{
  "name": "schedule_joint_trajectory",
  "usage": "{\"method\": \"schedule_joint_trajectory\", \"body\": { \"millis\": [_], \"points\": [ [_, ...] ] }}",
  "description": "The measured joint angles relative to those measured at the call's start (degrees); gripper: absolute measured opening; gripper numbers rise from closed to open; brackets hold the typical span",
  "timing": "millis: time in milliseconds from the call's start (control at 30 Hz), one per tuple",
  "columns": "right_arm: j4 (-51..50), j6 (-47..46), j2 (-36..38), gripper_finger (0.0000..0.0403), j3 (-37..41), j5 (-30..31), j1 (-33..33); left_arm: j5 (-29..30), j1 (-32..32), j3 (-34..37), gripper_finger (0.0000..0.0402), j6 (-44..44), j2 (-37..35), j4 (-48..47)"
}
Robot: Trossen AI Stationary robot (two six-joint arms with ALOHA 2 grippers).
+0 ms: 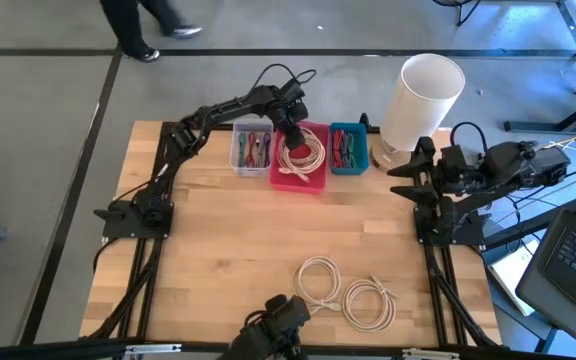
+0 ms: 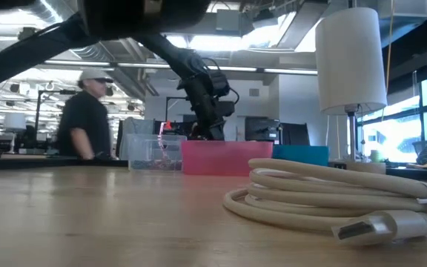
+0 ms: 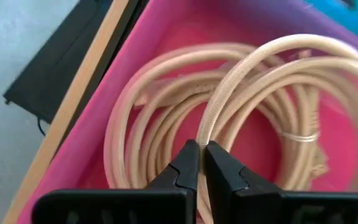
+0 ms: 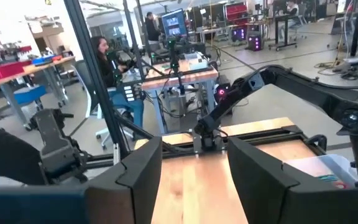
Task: Pick & Place USB Port
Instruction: Put the white USB cable into the red bin
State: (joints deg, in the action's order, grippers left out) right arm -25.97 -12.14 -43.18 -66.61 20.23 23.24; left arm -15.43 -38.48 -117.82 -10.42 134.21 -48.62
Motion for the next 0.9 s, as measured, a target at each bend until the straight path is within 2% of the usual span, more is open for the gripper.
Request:
{"method": "schedule_joint_trajectory", "body": {
  "millis": [267,567,633,733,900],
  "points": [
    [-0.25,-0.92,-0.2,0.0186,0.0,0.02,0.0,1.73,0.11,-0.59,0.0081,-0.72,0.01,0.89],
    [-0.66,-0.9,-0.2,0.0186,0.0,0.02,0.0,3.8,-0.31,-17.21,0.0165,-1.75,-0.32,-9.63],
    [-0.64,-0.92,-0.19,0.0186,0.0,0.04,0.0,3.05,-0.3,-16.48,0.0174,-2.19,-2.21,-10.13],
    [-0.68,-1.95,-0.2,0.0186,0.0,0.02,0.0,-4.24,0.08,-15.82,0.0181,-1.15,-4.46,-17.08],
    [-2.81,-4.23,-0.2,0.0186,0.0,0.04,0.0,-20.94,4.29,-15.8,0.0177,-1.91,-8.68,-36.27]
  ]
}}
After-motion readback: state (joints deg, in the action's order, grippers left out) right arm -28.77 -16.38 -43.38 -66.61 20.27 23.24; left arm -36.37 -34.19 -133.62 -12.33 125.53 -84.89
